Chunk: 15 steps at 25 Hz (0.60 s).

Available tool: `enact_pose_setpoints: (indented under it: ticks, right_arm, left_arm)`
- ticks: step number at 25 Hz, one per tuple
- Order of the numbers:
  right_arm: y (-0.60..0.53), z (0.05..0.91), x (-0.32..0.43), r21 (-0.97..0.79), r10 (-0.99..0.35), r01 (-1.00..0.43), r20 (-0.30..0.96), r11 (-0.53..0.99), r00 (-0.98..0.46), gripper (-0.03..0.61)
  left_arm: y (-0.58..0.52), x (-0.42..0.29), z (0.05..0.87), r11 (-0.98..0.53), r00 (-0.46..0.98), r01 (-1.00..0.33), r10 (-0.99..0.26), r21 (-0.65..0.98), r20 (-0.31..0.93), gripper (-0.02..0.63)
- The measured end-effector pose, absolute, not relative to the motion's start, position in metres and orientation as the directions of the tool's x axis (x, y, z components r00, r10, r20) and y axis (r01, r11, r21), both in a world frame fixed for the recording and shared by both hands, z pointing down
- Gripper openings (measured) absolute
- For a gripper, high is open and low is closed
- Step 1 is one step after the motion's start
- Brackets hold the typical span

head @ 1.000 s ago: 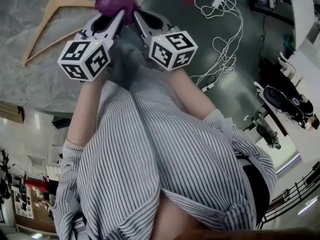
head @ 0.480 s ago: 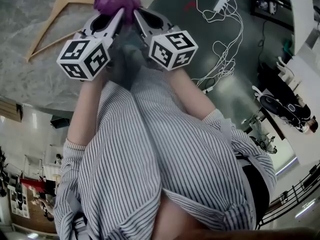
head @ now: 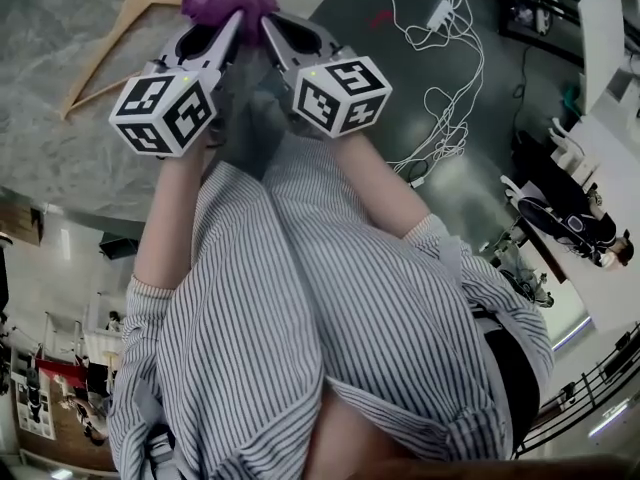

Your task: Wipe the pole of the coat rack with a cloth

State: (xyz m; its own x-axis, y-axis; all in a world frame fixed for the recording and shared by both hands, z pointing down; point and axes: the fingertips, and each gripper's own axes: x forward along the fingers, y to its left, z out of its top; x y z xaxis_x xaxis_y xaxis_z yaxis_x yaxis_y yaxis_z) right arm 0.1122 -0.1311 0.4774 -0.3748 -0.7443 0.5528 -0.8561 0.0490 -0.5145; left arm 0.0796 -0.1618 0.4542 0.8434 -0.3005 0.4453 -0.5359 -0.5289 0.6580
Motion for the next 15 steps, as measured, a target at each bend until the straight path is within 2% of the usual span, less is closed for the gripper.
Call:
enact_pose_setpoints:
  ticks: [15]
  right_arm:
    - [-0.161,0.467,0.070,-0.519,-0.715,-0.843,0.536,0.140,-0.449,0.015]
  left_arm:
    - [-0.193,0.041,0.450,-0.514,0.813,-0.582,-0.368,0.630,0.451,0.080]
